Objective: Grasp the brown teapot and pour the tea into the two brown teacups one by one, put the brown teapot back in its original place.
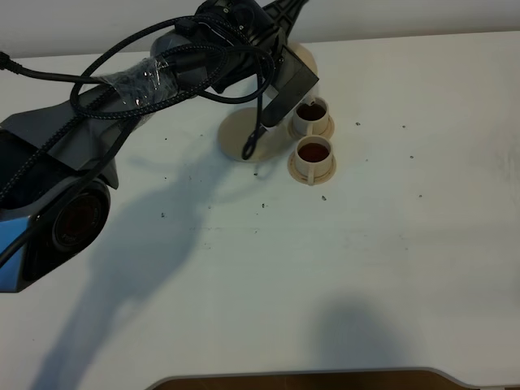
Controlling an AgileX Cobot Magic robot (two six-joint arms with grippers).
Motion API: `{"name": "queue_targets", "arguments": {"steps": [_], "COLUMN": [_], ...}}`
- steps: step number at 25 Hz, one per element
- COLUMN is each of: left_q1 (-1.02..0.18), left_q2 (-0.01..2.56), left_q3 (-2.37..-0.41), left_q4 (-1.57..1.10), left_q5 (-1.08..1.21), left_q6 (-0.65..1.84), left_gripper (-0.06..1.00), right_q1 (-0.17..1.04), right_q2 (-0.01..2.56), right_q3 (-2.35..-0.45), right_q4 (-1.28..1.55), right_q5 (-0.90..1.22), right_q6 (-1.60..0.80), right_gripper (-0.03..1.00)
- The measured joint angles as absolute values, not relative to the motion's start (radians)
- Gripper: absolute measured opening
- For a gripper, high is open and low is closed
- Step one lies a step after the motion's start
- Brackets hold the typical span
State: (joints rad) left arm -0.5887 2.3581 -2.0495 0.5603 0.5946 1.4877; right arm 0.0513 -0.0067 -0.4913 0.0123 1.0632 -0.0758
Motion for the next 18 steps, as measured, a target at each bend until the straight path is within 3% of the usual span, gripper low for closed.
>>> {"name": "queue_targets", "arguments": {"steps": [11, 18], "left_q1": [-0.566, -0.533], "left_q2": [2.327, 2.253], "left_q3": [-2.049, -2.051], "left_q4": [0.546, 0.370], "left_q5": [0.803, 0.967], "left_q6": [1.182, 1.028], "left_gripper": [0.11, 0.11], "right_q1": [0.051, 0.051], "right_q2": [-0.007, -0.007], "right_q3": [-0.491, -0.491], "right_q4": [0.012, 0.012], "right_q5": [1.063, 1.063], "right_q6": [-0.076, -0.076], "right_gripper": [0.40, 0.40]}}
